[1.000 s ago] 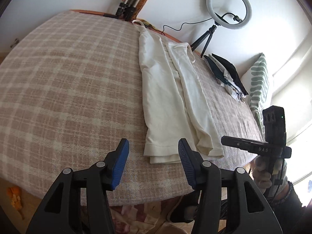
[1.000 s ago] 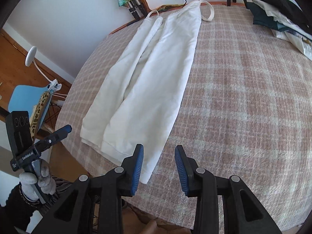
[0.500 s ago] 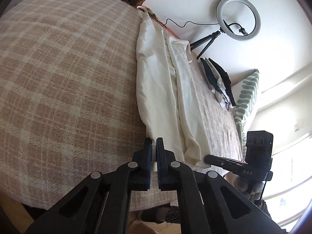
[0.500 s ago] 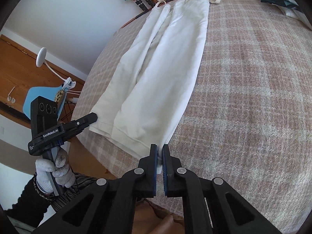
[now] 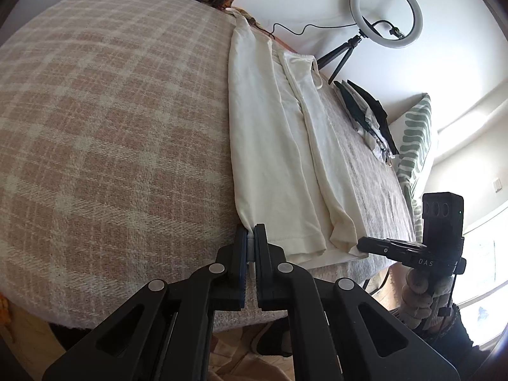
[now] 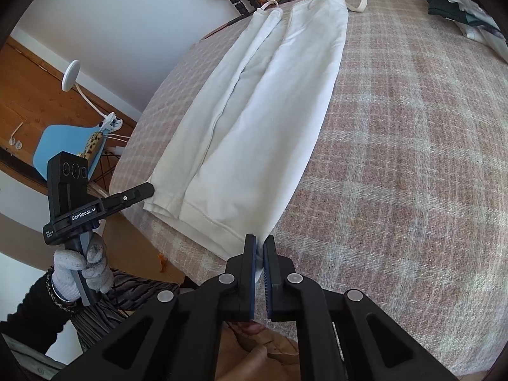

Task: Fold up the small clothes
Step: 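Lift the hem and fold it up toward the straps with both tools, then open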

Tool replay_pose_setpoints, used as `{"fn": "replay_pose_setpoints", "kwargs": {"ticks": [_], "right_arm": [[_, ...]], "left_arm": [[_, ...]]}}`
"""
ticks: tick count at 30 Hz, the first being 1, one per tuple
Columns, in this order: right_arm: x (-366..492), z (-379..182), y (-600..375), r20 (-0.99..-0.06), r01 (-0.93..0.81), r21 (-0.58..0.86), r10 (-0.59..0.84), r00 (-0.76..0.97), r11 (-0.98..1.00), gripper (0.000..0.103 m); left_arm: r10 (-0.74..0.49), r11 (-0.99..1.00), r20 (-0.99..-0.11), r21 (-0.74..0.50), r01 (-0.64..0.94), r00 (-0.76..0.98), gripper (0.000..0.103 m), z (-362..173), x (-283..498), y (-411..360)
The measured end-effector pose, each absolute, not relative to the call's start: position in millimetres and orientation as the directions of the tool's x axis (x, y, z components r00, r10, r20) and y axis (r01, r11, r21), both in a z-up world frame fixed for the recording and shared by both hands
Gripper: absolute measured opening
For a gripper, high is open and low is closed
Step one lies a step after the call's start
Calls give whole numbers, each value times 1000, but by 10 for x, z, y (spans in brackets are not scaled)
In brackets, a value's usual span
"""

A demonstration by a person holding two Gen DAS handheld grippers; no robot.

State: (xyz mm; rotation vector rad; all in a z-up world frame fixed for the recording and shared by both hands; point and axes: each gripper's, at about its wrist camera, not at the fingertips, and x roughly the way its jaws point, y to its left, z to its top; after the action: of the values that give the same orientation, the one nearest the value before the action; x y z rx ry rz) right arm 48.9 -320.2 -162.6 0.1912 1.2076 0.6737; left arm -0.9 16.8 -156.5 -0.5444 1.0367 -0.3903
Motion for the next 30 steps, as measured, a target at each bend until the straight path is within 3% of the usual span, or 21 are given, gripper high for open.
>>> {"fn": "replay_pose_setpoints", "kwargs": {"ticks": [17, 30], "right_arm": [[747, -1330, -3680, -640, -282, 674, 730, 239, 683, 2], [1628, -1272, -3546, -654, -209, 651, 679, 334, 729, 2]], "left_arm": [[-609, 727, -601, -684, 62, 517, 3, -1073, 409, 226], [-549, 774, -632, -631, 48, 547, 3, -1099, 1320, 167]]}}
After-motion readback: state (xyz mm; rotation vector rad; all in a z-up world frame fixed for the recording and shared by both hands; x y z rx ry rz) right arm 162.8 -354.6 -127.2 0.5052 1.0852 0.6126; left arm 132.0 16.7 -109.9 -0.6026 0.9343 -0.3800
